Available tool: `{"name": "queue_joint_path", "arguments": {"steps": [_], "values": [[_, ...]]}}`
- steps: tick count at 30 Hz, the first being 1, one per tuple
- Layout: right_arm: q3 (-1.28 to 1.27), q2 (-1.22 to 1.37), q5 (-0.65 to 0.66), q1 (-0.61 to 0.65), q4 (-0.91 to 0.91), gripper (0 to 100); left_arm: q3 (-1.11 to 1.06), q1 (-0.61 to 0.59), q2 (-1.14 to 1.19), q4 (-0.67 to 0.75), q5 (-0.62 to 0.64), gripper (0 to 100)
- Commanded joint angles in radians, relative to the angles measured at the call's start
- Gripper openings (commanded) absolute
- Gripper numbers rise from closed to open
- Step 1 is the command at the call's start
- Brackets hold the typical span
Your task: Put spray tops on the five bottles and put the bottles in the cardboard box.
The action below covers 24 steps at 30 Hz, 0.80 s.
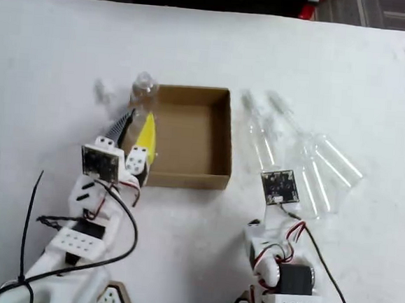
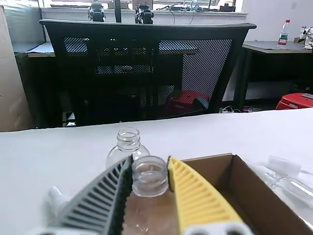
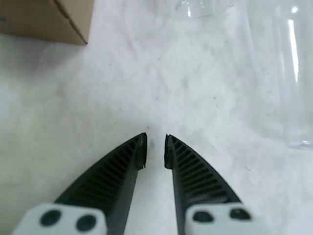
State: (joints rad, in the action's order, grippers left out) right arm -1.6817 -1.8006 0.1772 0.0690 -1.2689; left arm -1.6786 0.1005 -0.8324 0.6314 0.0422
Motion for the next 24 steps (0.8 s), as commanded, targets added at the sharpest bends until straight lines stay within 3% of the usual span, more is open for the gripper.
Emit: {"name": "queue_joint_path", "arguments": {"steps": [1,13,20,24], "values": [[-0.009,-0.001,-0.005,0.001,-0.004,4.5,0.0,-0.03,-0.025,0.029,-0.044,2],[-0.009,-0.001,-0.005,0.002,-0.004,4.5,0.0,-0.004,-0.025,-0.026,-0.057,2],[-0.009,-0.001,-0.005,0.002,-0.004,4.5,0.0,-0.012,-0.025,-0.026,-0.051,24],[-0.009,-0.001,-0.005,0.001,-0.004,4.5,0.0,-0.012,-0.025,-0.026,-0.051,24]]}}
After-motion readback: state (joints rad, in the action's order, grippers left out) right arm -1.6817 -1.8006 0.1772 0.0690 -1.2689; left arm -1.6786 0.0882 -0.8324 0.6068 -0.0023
